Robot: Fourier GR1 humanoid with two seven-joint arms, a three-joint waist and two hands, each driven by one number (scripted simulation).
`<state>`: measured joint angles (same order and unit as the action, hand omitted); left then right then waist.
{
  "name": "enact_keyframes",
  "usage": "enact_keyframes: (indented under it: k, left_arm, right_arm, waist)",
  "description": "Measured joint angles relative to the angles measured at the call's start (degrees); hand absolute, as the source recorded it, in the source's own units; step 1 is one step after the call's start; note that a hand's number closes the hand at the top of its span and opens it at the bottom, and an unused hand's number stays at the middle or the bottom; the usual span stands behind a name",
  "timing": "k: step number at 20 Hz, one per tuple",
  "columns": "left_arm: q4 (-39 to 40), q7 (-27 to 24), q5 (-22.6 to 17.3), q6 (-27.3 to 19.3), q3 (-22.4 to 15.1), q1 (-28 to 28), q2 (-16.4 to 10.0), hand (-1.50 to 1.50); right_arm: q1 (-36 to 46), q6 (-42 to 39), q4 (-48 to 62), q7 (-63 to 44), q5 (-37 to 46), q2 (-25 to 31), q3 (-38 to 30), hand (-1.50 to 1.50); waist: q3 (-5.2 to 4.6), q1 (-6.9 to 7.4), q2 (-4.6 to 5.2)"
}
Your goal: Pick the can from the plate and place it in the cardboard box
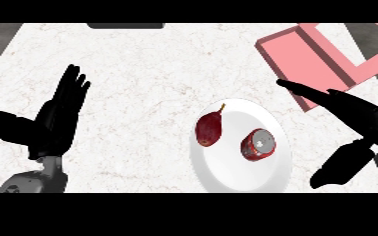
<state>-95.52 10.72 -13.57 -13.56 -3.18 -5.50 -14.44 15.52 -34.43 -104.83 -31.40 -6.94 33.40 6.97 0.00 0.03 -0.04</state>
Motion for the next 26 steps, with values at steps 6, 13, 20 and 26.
enact_keyframes:
  k: [6, 13, 20, 26]
  left_arm:
    - [0.55, 0.24, 0.38, 2.04, 1.83, -0.13, 1.21, 0.0]
    - [-0.01, 0.97, 3.05, 2.14, 1.52, -0.11, 3.73, 0.0]
    - [1.36, 1.33, 2.88, 4.12, 4.25, -1.79, 3.43, 0.0]
    - [-0.97, 0.98, 4.18, 5.16, 4.51, 0.82, 4.62, 0.0]
  right_arm:
    - [-1.82, -0.54, -1.71, -0.61, 5.08, -4.97, -0.45, -1.5]
    - [-1.27, -2.93, 0.84, -0.09, 9.41, -9.66, -0.57, -1.5]
    - [-2.26, -3.27, 2.78, 3.16, 16.83, -12.09, 0.33, -1.5]
    - [-2.77, -3.47, 4.8, 5.5, 21.92, -14.7, 0.24, -1.5]
  waist:
    - [0.0, 0.01, 0.01]
    - [0.0, 0.07, 0.02]
    - [0.0, 0.05, 0.03]
    - [0.01, 0.09, 0.02]
